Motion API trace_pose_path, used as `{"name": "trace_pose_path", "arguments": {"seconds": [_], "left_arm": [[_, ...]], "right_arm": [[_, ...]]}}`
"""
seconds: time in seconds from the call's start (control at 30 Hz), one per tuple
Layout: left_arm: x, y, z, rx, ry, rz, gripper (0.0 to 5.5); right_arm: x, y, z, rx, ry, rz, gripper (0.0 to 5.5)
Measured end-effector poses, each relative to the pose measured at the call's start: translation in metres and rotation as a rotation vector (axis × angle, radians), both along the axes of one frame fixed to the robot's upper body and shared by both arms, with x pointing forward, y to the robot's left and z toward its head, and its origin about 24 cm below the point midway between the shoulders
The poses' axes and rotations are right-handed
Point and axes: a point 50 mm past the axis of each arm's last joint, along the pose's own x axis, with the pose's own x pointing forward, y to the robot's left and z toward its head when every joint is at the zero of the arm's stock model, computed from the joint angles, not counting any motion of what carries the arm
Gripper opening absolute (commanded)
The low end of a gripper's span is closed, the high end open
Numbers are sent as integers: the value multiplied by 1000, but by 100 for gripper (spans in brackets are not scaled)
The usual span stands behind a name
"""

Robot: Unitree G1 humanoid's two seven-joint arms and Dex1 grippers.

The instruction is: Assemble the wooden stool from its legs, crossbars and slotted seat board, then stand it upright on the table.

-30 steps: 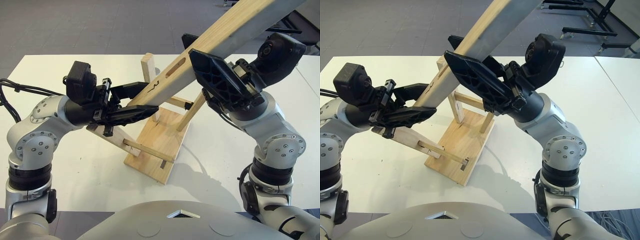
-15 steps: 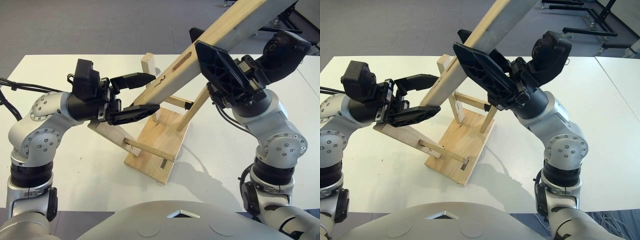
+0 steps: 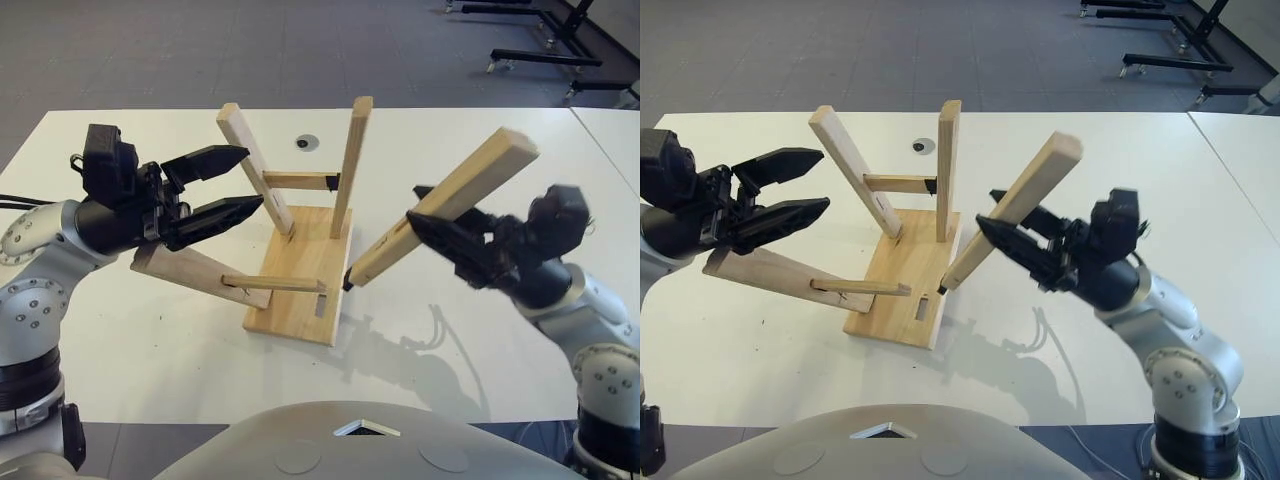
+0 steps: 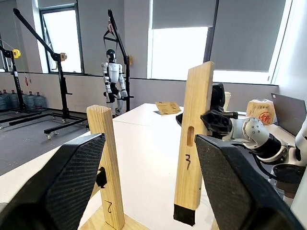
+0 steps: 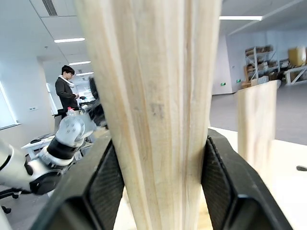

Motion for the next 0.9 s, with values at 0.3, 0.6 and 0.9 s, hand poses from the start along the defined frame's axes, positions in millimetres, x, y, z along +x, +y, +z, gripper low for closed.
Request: {"name": "trace_pose_path", "arguments": {"seconds": [0.3, 0.6, 0.9], "left_arm": [[33, 0, 39, -51, -108, 9, 340], [45, 26, 58, -79, -121, 95, 340], [67, 34, 47, -65, -2, 81, 340]], "right_arm": [[-20, 21, -27, -15, -18, -64, 207], [-43, 47, -29, 6, -193, -165, 207], [-64, 77, -53, 67, -181, -148, 207]]}}
